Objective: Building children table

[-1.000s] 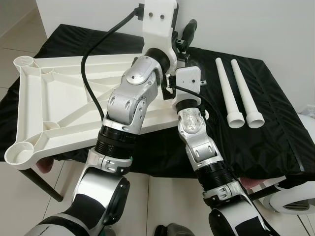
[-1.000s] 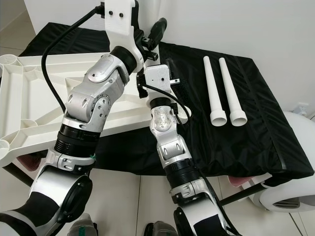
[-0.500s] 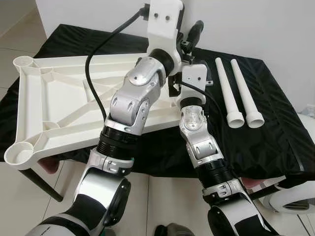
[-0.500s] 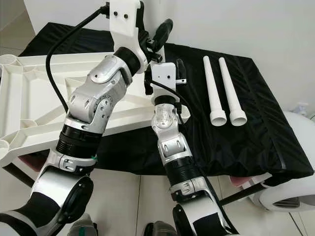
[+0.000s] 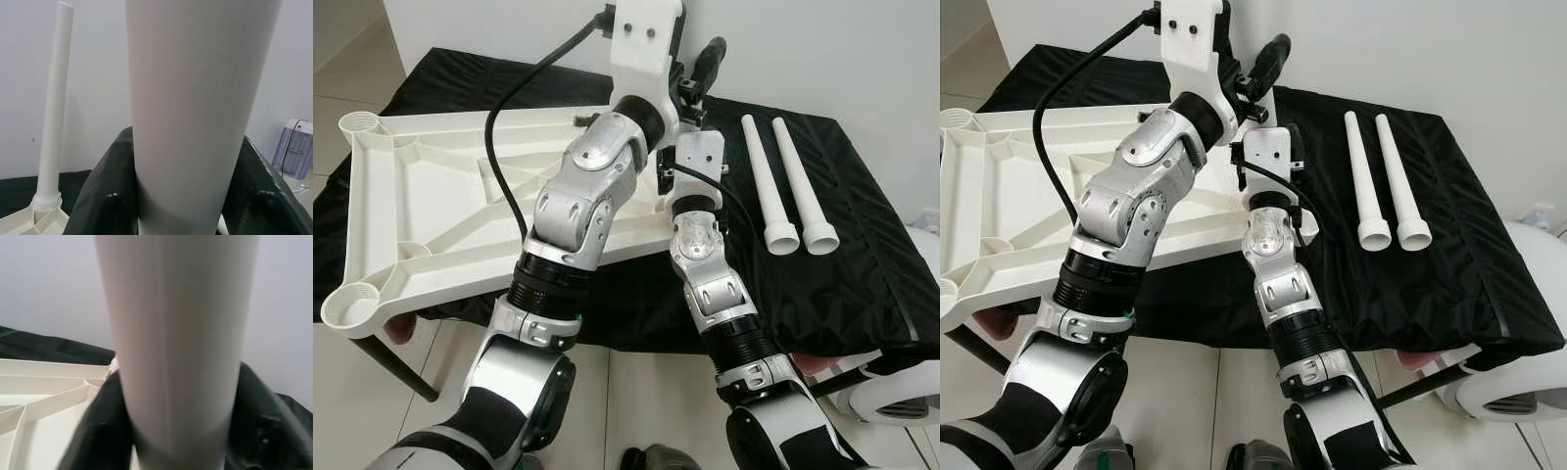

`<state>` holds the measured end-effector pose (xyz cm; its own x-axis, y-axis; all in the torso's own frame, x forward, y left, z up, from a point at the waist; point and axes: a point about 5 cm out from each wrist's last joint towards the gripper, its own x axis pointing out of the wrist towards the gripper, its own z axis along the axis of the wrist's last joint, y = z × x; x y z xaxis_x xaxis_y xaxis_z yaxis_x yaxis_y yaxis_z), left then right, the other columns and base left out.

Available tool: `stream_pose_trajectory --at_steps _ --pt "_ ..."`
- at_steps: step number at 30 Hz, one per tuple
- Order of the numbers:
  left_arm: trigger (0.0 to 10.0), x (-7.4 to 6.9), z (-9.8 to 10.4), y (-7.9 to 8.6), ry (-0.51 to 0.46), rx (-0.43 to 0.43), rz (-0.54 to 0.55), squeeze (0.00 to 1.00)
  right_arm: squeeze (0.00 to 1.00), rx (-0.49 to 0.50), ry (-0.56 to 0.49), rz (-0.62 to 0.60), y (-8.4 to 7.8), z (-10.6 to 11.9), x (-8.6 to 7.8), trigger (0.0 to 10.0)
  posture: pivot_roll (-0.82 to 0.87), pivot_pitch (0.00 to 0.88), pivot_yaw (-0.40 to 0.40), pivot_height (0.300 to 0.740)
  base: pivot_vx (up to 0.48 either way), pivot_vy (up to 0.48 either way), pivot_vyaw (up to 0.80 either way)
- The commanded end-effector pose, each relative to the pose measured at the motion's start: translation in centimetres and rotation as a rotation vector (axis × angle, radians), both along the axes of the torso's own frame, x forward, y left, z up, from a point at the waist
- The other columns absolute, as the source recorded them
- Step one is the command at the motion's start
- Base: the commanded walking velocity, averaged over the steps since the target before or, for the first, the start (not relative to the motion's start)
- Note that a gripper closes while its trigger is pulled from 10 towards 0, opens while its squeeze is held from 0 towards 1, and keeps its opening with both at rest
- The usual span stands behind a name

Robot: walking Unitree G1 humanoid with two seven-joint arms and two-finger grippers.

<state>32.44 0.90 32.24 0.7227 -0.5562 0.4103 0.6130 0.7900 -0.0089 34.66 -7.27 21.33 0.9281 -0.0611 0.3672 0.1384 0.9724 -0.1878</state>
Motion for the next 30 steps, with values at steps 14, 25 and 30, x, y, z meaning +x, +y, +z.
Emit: stream_pose_trajectory --at_steps 14,25,30 --pt "10.0 -0.4 0.7 0.0 -0.028 -0.009 -0.005 0.00 0.00 0.034 0.055 -0.061 -1.5 -0.9 0.4 10.0 0.09 0.022 -0.121 0.740 0.000 0.000 0.00" --pt "10.0 -1.2 0.8 -0.1 -0.013 -0.063 -0.101 1.00 0.00 0.024 0.057 -0.042 -1.8 -1.0 0.6 10.0 0.09 0.011 -0.123 0.740 0.000 0.000 0.00" --pt "10.0 -1.3 0.8 0.5 -0.026 -0.039 -0.084 1.00 0.00 0.021 0.047 -0.056 -2.5 -0.9 0.7 10.0 0.09 0.004 -0.122 0.740 0.000 0.000 0.00"
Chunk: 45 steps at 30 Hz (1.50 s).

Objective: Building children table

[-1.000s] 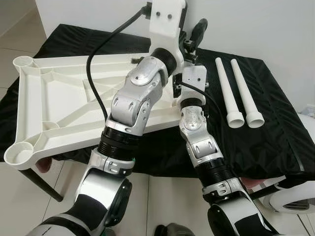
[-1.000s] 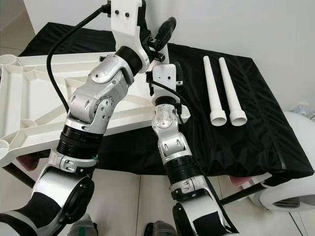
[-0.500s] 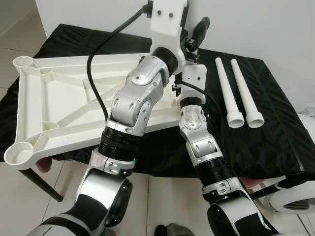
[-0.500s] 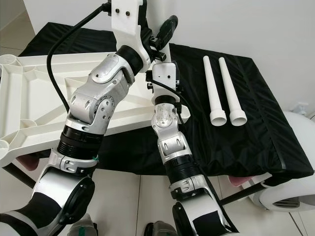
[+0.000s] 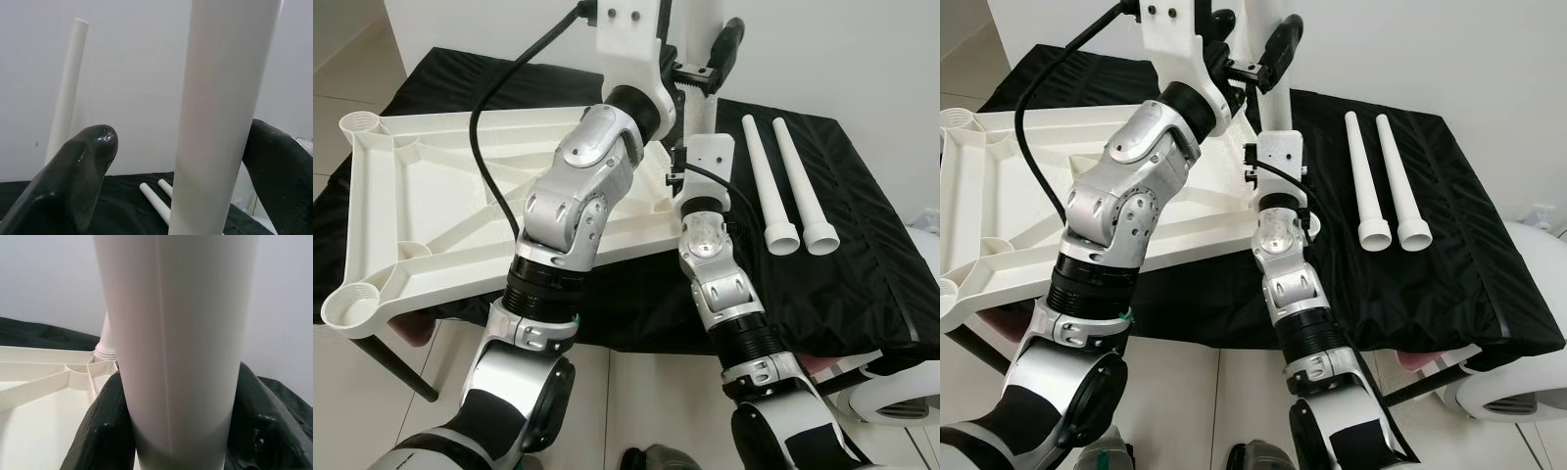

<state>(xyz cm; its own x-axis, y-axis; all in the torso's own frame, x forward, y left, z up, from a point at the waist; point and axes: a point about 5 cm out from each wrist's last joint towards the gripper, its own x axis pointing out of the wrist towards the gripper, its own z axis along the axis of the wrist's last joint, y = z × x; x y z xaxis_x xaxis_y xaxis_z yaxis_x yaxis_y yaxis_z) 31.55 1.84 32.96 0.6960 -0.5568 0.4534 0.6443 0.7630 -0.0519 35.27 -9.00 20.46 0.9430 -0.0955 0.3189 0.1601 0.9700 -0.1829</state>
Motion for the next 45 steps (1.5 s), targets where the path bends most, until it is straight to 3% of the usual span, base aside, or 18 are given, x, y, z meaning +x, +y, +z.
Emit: stream_pose_trajectory --at_steps 1,2,6,13,19,23,25,27,28,30,38,42,45 --pt "10.0 -0.3 0.0 -0.1 -0.015 0.028 -0.032 1.00 0.00 0.015 0.000 -0.029 -1.0 -0.1 0.2 10.0 0.09 0.002 -0.122 0.740 0.000 0.000 0.00" --pt "10.0 -0.2 -0.2 0.4 -0.008 0.031 -0.015 0.00 0.00 0.017 0.002 -0.035 -1.4 -0.2 0.2 10.0 0.09 0.000 -0.121 0.740 0.000 0.000 0.00" --pt "10.0 0.4 -1.2 2.1 0.025 0.043 0.045 0.00 0.00 0.010 0.003 -0.065 -2.9 -0.3 0.4 10.0 0.09 0.000 -0.121 0.740 0.000 0.000 0.00" --pt "10.0 1.0 -2.2 3.6 0.063 0.054 0.108 0.00 0.00 0.021 0.007 -0.100 -4.5 -0.3 0.6 10.0 0.08 0.000 -0.121 0.740 0.000 0.000 0.00" --pt "10.0 1.5 -4.7 4.2 0.093 0.181 0.170 0.00 0.00 0.032 0.012 -0.114 -5.4 -0.3 0.7 10.0 0.08 0.000 -0.121 0.740 0.000 0.000 0.00" --pt "10.0 1.7 -8.4 3.5 0.194 0.327 0.103 0.00 0.00 0.055 0.016 -0.072 -5.5 -0.3 0.6 10.0 0.08 0.000 -0.122 0.740 0.000 0.000 0.00" --pt "10.0 1.7 -8.9 3.5 0.210 0.345 0.099 0.00 0.00 0.062 0.015 -0.061 -5.4 -0.2 0.6 10.0 0.08 0.000 -0.122 0.740 0.000 0.000 0.00" --pt "10.0 2.1 -11.2 2.9 0.257 0.483 0.121 0.00 0.00 0.061 0.009 -0.025 -5.1 -0.2 0.5 10.0 0.08 0.000 -0.121 0.740 0.000 0.000 0.00" --pt "10.0 2.1 -11.2 2.9 0.257 0.483 0.121 0.00 0.00 0.061 0.009 -0.025 -5.1 -0.2 0.5 10.0 0.08 0.000 -0.121 0.740 0.000 0.000 0.00" --pt "10.0 2.2 -12.7 2.4 0.273 0.576 0.137 0.00 0.00 0.060 0.009 -0.009 -5.0 -0.2 0.4 10.0 0.08 0.000 -0.119 0.740 0.000 0.000 0.00" --pt "10.0 1.9 -14.2 0.5 0.263 0.664 0.083 0.00 0.00 0.053 0.003 -0.003 -5.0 -0.2 0.4 10.0 0.08 0.000 -0.115 0.740 0.000 0.000 0.00" --pt "10.0 1.4 -15.5 -1.4 0.259 0.754 0.017 0.00 0.00 0.050 -0.009 0.009 -4.9 0.0 0.3 10.0 0.08 0.000 -0.106 0.740 0.000 0.000 0.00" --pt "10.0 1.3 -15.7 -1.8 0.248 0.775 0.008 0.00 0.00 0.052 -0.010 0.009 -4.9 0.0 0.3 10.0 0.08 0.000 -0.103 0.740 0.000 0.000 0.00"
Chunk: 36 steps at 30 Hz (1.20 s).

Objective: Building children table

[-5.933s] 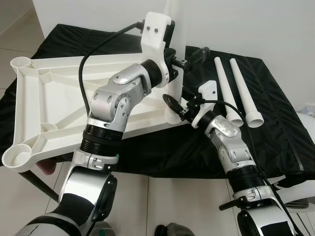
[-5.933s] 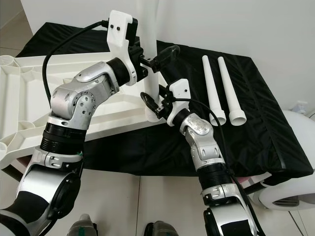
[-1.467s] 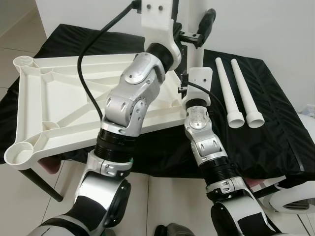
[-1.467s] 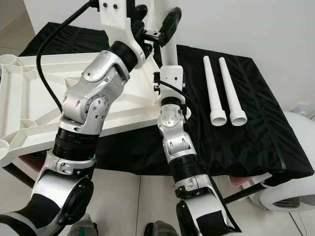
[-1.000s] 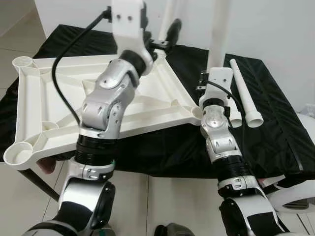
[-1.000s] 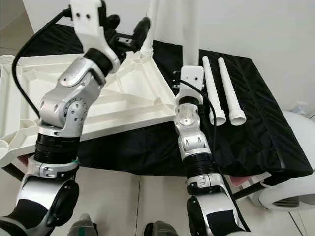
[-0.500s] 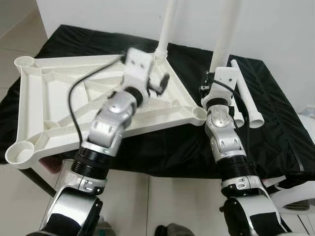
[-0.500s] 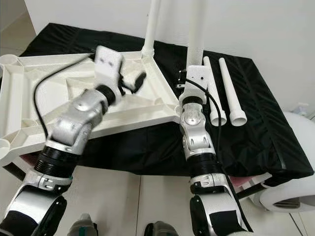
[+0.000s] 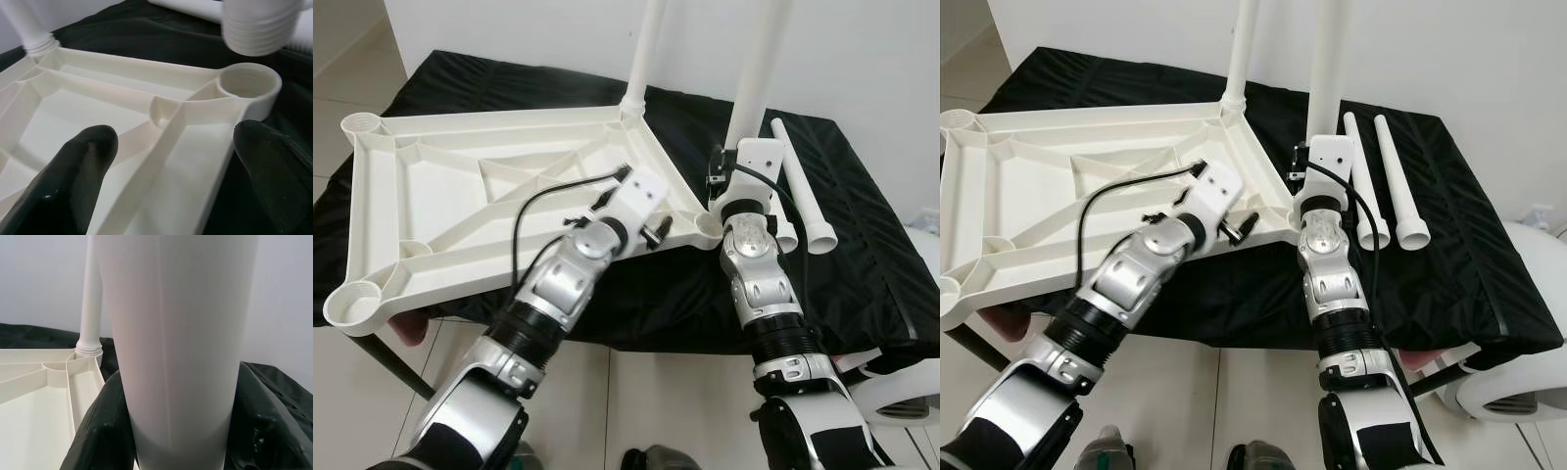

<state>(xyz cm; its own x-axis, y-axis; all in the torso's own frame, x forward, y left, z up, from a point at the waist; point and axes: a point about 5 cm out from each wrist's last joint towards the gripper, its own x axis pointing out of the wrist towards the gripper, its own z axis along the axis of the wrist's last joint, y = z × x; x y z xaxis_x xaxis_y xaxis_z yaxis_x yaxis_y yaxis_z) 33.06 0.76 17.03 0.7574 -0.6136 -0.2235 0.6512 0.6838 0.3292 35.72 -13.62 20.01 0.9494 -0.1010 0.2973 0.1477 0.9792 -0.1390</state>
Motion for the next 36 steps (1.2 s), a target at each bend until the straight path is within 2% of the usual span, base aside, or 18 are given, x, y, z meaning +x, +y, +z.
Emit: stream_pose_trajectory --at_steps 1,7,17,20,28,29,30,31,32,33,34,36 --pt "10.0 -0.3 0.1 -1.0 -0.008 0.028 -0.062 0.00 0.00 0.006 -0.030 -0.003 -0.3 0.5 -0.2 10.0 0.08 0.000 -0.100 0.740 0.000 0.000 0.00" --pt "10.0 -0.9 -0.9 -2.7 0.013 0.083 -0.144 0.00 0.00 0.012 -0.031 -0.015 -0.5 0.3 -0.4 10.0 0.07 0.009 -0.082 0.740 0.000 0.000 0.00" --pt "10.0 -0.4 -1.2 -3.1 0.000 0.097 -0.130 0.00 0.00 0.032 -0.038 -0.014 -0.7 0.2 -0.5 10.0 0.07 0.016 -0.076 0.740 0.000 0.000 0.00" --pt "10.0 0.0 -0.4 -2.5 -0.014 0.029 -0.095 0.00 0.00 0.044 -0.052 0.016 -0.7 0.3 -0.7 10.0 0.07 0.020 -0.079 0.740 0.000 0.000 0.00" --pt "10.0 0.5 0.3 -0.7 -0.046 -0.064 -0.028 0.00 0.00 0.071 -0.102 0.101 -0.5 0.6 -1.3 10.0 0.08 0.025 -0.085 0.740 0.000 0.000 0.00" --pt "10.0 0.7 1.2 -0.1 -0.080 -0.119 0.009 0.00 0.00 0.086 -0.148 0.147 -0.3 1.1 -1.8 10.0 0.08 0.025 -0.084 0.740 0.000 0.000 0.00" --pt "10.0 0.7 1.2 -0.1 -0.080 -0.119 0.009 0.00 0.00 0.086 -0.148 0.147 -0.3 1.1 -1.8 10.0 0.08 0.025 -0.084 0.740 0.000 0.000 0.00" --pt "10.0 0.9 2.0 0.6 -0.113 -0.179 0.050 0.00 0.00 0.100 -0.180 0.187 -0.1 1.5 -2.2 10.0 0.08 0.025 -0.082 0.740 0.000 0.000 0.00" --pt "10.0 0.9 2.0 0.6 -0.113 -0.179 0.050 0.00 0.00 0.100 -0.180 0.187 -0.1 1.5 -2.2 10.0 0.08 0.025 -0.082 0.740 0.000 0.000 0.00" --pt "10.0 1.0 3.0 1.6 -0.140 -0.254 0.103 0.00 0.00 0.103 -0.197 0.207 -0.2 1.5 -2.5 10.0 0.07 0.025 -0.082 0.740 0.000 0.000 0.00" --pt "10.0 1.0 3.0 1.6 -0.140 -0.254 0.103 0.00 0.00 0.103 -0.197 0.207 -0.2 1.5 -2.5 10.0 0.07 0.025 -0.082 0.740 0.000 0.000 0.00" --pt "10.0 1.2 4.0 3.4 -0.183 -0.338 0.182 0.00 0.00 0.092 -0.188 0.205 -0.7 1.0 -2.8 10.0 0.08 0.027 -0.084 0.740 0.000 0.000 0.00"
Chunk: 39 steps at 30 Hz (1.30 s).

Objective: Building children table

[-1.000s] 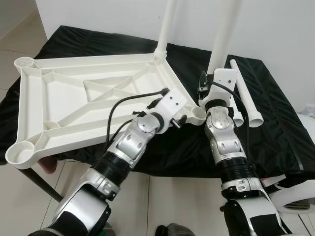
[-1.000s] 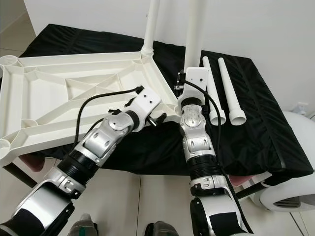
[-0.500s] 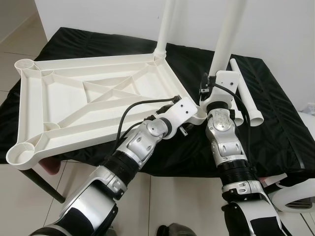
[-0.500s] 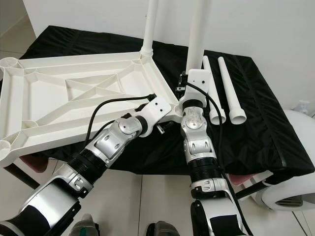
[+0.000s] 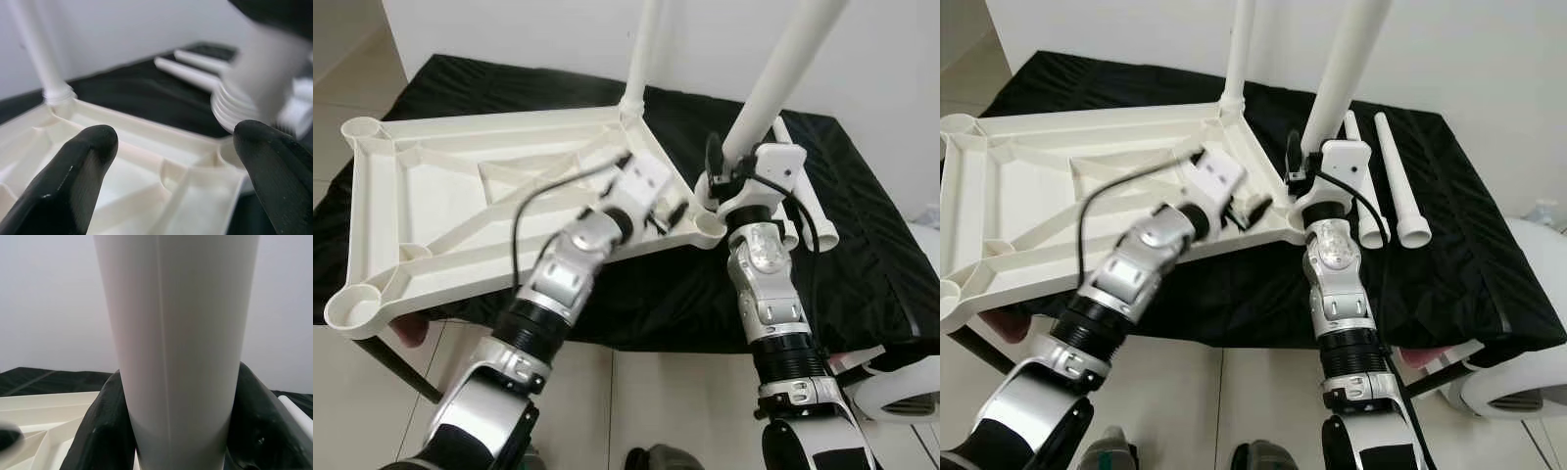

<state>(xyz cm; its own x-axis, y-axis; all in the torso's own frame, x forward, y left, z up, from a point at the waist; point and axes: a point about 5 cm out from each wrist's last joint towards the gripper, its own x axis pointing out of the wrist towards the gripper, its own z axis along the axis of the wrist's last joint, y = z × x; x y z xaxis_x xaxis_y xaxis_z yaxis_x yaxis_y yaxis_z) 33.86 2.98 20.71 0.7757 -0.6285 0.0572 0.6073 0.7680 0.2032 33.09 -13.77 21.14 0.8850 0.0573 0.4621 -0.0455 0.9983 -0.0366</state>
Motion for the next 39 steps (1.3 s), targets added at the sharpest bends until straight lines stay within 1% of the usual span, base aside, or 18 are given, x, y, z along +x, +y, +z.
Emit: stream_pose_trajectory --at_steps 1,2,4,7,8,10,17,20,22,26,27,29,30,31,32,35,36,39 --pt "10.0 0.3 0.5 2.1 -0.041 -0.088 0.213 0.00 0.00 -0.007 0.002 -0.023 -0.9 -0.5 -0.4 10.0 0.08 0.028 -0.085 0.740 0.000 0.000 0.00" --pt "10.0 0.2 0.6 2.7 -0.049 -0.099 0.238 0.00 0.00 -0.011 0.007 -0.035 -1.2 -0.7 -0.5 10.0 0.08 0.028 -0.085 0.740 0.000 0.000 0.00" --pt "10.0 0.2 0.6 2.7 -0.049 -0.099 0.238 0.00 0.00 -0.011 0.007 -0.035 -1.2 -0.7 -0.5 10.0 0.08 0.028 -0.085 0.740 0.000 0.000 0.00" --pt "10.0 -0.3 0.3 4.3 -0.066 -0.113 0.287 0.00 0.00 -0.014 0.016 -0.051 -1.8 -1.0 -0.8 10.0 0.08 0.031 -0.084 0.740 0.000 0.000 0.00" --pt "10.0 -0.3 0.3 4.3 -0.066 -0.113 0.287 0.00 0.00 -0.014 0.016 -0.051 -1.8 -1.0 -0.8 10.0 0.08 0.031 -0.084 0.740 0.000 0.000 0.00" --pt "10.0 -0.6 0.0 4.9 -0.069 -0.106 0.310 0.00 0.00 -0.011 0.015 -0.043 -1.8 -1.1 -0.9 10.0 0.08 0.031 -0.085 0.740 0.000 0.000 0.00" --pt "10.0 -0.9 0.1 5.5 -0.075 -0.120 0.330 0.00 0.00 -0.004 0.008 -0.031 -1.4 -0.9 -0.8 10.0 0.08 0.023 -0.090 0.740 0.000 0.000 0.00" --pt "10.0 -0.9 0.3 5.8 -0.078 -0.144 0.351 0.00 0.00 -0.005 0.008 -0.032 -1.4 -0.9 -0.7 10.0 0.08 0.015 -0.091 0.740 0.000 0.000 0.00" --pt "10.0 -0.8 0.3 6.5 -0.083 -0.153 0.398 0.00 0.00 -0.005 0.016 -0.032 -1.5 -1.0 -0.6 10.0 0.08 0.013 -0.090 0.740 0.000 0.000 0.00" --pt "10.0 -0.9 0.3 6.6 -0.084 -0.156 0.404 0.00 0.00 -0.006 0.017 -0.032 -1.5 -1.0 -0.6 10.0 0.08 0.011 -0.090 0.740 0.000 0.000 0.00" --pt "10.0 -1.0 0.0 6.3 -0.073 -0.132 0.373 0.00 0.00 -0.008 0.025 -0.042 -1.7 -1.1 -0.5 10.0 0.08 0.011 -0.091 0.740 0.000 0.000 0.00" --pt "10.0 -1.3 -0.6 5.0 -0.037 -0.089 0.292 0.00 0.00 -0.012 0.036 -0.056 -1.8 -1.3 -0.4 10.0 0.08 0.011 -0.089 0.740 0.000 0.000 0.00" --pt "10.0 -1.3 -0.6 5.0 -0.037 -0.089 0.292 0.00 0.00 -0.012 0.036 -0.056 -1.8 -1.3 -0.4 10.0 0.08 0.011 -0.089 0.740 0.000 0.000 0.00" --pt "10.0 -1.3 -1.0 4.2 -0.018 -0.062 0.254 0.00 0.00 -0.012 0.038 -0.058 -1.8 -1.3 -0.4 10.0 0.08 0.010 -0.087 0.740 0.000 0.000 0.00" --pt "10.0 -1.3 -1.0 4.2 -0.018 -0.062 0.254 0.00 0.00 -0.012 0.038 -0.058 -1.8 -1.3 -0.4 10.0 0.08 0.010 -0.087 0.740 0.000 0.000 0.00" --pt "10.0 -1.4 -1.7 1.9 0.018 -0.002 0.160 0.00 0.00 -0.011 0.035 -0.064 -1.7 -1.1 -0.3 10.0 0.07 0.006 -0.078 0.740 0.000 0.000 0.00" --pt "10.0 -1.4 -1.7 1.9 0.018 -0.002 0.160 0.00 0.00 -0.011 0.035 -0.064 -1.7 -1.1 -0.3 10.0 0.07 0.006 -0.078 0.740 0.000 0.000 0.00" --pt "10.0 -1.8 -1.5 0.8 0.014 -0.020 0.107 0.00 0.00 -0.013 0.039 -0.074 -1.9 -1.3 -0.6 10.0 0.06 0.005 -0.071 0.740 0.000 0.000 0.00"
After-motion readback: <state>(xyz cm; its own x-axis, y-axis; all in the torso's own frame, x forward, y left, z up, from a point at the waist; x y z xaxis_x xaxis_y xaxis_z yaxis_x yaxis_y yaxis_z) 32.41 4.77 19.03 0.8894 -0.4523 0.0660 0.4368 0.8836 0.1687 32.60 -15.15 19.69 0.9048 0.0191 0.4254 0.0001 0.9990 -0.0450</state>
